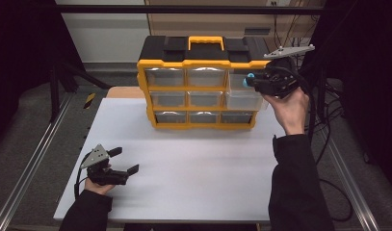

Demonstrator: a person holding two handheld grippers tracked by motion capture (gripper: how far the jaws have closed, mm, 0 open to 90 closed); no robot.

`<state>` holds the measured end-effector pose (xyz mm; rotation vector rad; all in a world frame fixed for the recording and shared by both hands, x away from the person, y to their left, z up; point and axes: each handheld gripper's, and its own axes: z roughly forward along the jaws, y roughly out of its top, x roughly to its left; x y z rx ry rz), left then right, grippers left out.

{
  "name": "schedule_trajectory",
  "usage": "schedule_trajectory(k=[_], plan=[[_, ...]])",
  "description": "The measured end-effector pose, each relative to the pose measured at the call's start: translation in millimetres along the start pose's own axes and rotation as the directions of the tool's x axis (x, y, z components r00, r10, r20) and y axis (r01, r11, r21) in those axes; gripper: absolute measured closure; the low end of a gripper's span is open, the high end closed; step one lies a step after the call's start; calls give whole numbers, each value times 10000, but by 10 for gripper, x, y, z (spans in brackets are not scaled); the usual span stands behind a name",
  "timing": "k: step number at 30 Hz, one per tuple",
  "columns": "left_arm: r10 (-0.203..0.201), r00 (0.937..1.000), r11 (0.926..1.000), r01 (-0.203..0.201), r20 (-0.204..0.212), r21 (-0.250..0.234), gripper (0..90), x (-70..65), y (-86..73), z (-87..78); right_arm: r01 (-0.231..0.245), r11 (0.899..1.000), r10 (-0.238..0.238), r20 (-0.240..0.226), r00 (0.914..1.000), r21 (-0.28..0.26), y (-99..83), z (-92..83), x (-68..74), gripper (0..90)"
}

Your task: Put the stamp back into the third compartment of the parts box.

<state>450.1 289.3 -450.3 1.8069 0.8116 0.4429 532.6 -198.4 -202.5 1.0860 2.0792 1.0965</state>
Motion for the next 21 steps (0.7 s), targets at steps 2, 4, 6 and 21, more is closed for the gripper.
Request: schedule_trajectory(k=[2,4,6,21], plan=[[10,10000,10000,-10,3,-7,0,-1,1,-1,-26,10000,25,81,10000,94,-16,28,-13,726],[-10,10000,10000,10,5,9,0,3,-1,1,-19,9999,16,174,9998,159,-32,46,-13,725],[10,10000,10000,-10,6,13,0,-1,-1,2,-94,9996,88,219,9997,281,-39,64,-25,725],[0,10000,10000,0,-5,-4,0,1,0,-1,-502,9987,501,370,9981,15,-95,93,-72,614]])
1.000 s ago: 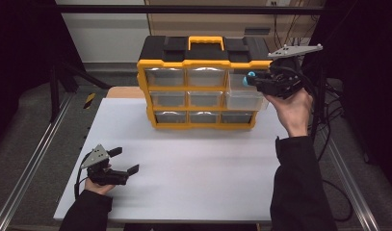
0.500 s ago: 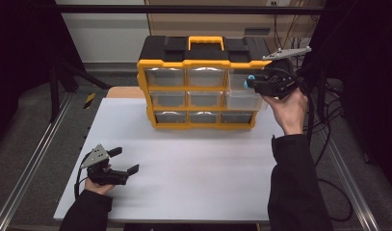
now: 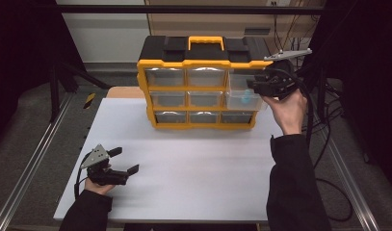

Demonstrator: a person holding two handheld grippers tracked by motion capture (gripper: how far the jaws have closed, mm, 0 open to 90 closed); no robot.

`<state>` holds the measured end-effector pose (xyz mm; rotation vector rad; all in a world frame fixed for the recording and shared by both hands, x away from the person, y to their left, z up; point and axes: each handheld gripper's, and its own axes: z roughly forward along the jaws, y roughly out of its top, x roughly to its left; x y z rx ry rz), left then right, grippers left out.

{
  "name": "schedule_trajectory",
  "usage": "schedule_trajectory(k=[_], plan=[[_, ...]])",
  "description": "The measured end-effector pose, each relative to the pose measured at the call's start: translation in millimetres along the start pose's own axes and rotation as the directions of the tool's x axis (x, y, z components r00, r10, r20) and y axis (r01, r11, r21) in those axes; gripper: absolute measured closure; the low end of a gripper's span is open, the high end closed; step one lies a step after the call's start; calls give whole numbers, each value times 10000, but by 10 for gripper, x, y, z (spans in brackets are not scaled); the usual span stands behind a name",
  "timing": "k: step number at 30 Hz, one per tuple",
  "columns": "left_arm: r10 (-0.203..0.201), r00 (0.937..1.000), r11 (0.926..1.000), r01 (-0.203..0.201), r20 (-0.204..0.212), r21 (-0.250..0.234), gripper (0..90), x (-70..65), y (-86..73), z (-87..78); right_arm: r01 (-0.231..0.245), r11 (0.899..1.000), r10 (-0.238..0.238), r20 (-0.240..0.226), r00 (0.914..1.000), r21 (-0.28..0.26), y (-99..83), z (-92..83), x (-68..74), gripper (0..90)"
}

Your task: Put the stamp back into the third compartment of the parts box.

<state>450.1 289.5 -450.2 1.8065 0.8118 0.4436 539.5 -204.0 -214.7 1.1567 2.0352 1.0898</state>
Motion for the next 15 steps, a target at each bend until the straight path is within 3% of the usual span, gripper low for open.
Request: schedule_trajectory(k=[5,9,15], plan=[[9,10000,10000,-9,-6,18,0,0,0,4,-291,9946,277,-155,9995,-994,-26,-131,-20,433],[3,10000,10000,-3,-16,2,0,-1,0,2,-319,9824,259,-349,9991,-1840,-57,-244,10,317],[7,10000,10000,-7,-18,2,0,-2,1,2,-272,9703,81,-800,9968,-2403,-144,-333,102,151]])
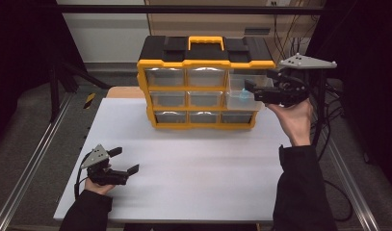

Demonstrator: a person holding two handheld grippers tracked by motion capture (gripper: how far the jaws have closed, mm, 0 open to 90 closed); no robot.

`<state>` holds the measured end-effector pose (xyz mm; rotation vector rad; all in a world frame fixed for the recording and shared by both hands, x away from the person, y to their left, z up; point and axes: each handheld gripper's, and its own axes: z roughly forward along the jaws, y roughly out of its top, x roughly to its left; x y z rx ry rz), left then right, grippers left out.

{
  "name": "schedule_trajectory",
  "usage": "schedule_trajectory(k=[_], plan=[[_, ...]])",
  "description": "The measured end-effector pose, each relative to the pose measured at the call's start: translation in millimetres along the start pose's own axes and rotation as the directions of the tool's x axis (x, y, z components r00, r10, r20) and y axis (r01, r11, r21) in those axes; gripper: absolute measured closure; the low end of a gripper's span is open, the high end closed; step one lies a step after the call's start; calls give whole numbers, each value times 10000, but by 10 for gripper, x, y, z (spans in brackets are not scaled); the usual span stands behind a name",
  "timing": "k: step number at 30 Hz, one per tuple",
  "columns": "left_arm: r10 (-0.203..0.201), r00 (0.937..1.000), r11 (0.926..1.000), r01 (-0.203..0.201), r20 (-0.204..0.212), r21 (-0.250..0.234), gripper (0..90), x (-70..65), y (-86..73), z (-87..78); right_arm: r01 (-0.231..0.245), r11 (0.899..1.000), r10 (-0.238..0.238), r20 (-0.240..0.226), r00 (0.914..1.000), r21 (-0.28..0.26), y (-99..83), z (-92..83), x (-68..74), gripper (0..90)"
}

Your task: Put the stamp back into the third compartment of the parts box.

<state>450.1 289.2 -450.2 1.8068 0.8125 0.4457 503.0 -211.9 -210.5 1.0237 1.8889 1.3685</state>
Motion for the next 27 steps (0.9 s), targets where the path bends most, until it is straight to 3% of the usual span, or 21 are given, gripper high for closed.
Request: schedule_trajectory(k=[3,7,21,26,27], plan=[[-5,10000,10000,5,11,-6,0,0,0,1,-4,9997,5,63,10000,-228,-75,-36,77,56],[-18,10000,10000,18,18,-14,0,1,0,0,153,9994,-155,-38,9999,-325,-152,-69,165,25],[-18,10000,10000,18,47,-50,0,-5,4,-3,314,9980,-347,-611,9975,-544,-595,-120,474,3],[-20,10000,10000,20,46,-46,0,-4,4,-4,133,9990,-167,-827,9964,-419,-848,-66,527,5],[-15,10000,10000,16,38,-31,0,-3,3,-2,24,9998,-41,-892,9960,-190,-969,-30,539,5]])
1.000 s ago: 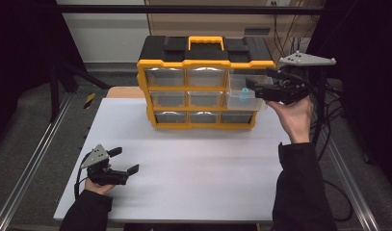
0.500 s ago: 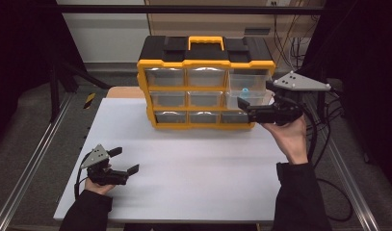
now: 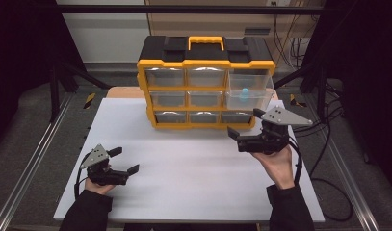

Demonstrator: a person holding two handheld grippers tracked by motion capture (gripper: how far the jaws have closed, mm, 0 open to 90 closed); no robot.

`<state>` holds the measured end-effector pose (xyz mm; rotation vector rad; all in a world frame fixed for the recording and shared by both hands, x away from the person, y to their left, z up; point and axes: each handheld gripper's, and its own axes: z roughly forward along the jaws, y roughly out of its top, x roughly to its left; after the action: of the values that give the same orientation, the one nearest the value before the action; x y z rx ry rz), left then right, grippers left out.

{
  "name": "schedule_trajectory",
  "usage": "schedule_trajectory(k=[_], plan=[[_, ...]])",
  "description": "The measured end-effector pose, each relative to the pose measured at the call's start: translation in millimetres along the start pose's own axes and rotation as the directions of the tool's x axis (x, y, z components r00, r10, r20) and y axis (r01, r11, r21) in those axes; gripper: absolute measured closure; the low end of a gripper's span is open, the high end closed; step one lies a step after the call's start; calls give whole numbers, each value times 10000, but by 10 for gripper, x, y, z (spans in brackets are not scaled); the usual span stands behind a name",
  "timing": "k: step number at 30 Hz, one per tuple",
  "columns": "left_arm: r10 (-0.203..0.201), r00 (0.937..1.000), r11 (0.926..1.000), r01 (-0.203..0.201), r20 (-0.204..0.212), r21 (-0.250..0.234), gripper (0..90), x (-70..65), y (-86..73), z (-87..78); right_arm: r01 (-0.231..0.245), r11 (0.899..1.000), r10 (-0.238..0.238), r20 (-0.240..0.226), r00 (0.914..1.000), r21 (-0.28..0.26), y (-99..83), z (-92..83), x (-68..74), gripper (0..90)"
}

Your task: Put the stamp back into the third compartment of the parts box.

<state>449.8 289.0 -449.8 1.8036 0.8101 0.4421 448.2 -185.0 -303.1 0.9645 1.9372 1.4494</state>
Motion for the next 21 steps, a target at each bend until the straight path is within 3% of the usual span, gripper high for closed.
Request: schedule_trajectory(k=[9,15,21], plan=[[6,10000,10000,-6,10,32,0,-2,-4,7,-204,9994,205,-62,9998,281,-465,170,-54,8],[5,10000,10000,-5,16,22,0,-3,-4,6,-892,9955,906,-450,9949,324,-833,212,-187,10],[-1,10000,10000,1,42,34,0,-5,-5,11,-828,9940,870,-574,9946,721,-1114,224,-278,3]])
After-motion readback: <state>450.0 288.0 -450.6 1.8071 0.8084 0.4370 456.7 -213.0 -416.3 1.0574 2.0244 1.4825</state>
